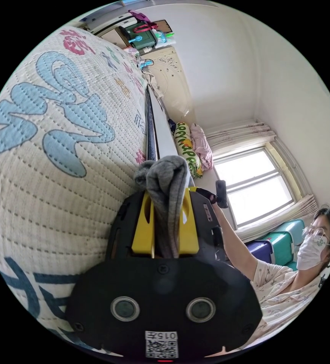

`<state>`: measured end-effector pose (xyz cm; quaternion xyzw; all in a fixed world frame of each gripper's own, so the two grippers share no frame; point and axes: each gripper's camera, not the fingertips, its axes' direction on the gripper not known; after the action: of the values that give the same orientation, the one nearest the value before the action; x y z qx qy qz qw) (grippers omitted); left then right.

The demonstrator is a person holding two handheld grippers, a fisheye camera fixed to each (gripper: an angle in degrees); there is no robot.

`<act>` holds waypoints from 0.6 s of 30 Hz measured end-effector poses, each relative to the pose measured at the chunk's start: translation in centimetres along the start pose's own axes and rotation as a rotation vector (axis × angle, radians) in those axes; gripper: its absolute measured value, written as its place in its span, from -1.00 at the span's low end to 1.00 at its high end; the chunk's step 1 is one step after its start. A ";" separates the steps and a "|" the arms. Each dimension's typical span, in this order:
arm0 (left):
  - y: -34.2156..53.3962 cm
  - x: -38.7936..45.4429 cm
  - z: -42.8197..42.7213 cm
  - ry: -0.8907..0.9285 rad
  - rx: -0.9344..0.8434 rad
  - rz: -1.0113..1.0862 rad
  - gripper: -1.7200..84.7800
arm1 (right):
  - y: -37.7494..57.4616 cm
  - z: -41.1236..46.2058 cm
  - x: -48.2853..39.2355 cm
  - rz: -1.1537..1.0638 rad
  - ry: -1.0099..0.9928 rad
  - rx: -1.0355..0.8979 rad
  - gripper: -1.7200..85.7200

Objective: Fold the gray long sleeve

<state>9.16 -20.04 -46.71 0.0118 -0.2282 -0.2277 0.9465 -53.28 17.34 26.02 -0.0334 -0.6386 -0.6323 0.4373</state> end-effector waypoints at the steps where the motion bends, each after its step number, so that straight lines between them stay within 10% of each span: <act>1: 0.6 -0.9 0.2 0.002 0.002 0.002 -0.74 | 0.2 0.5 -2.0 -0.015 0.042 0.013 -0.70; 18: 15.4 -5.1 -1.3 -0.160 -0.003 0.351 -0.79 | 9.9 -0.2 -25.6 0.003 -0.038 0.280 -0.74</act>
<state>12.19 -4.14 -48.09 -0.0476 -0.3010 -0.0596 0.9506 -31.53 32.17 18.33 0.0149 -0.7288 -0.5355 0.4264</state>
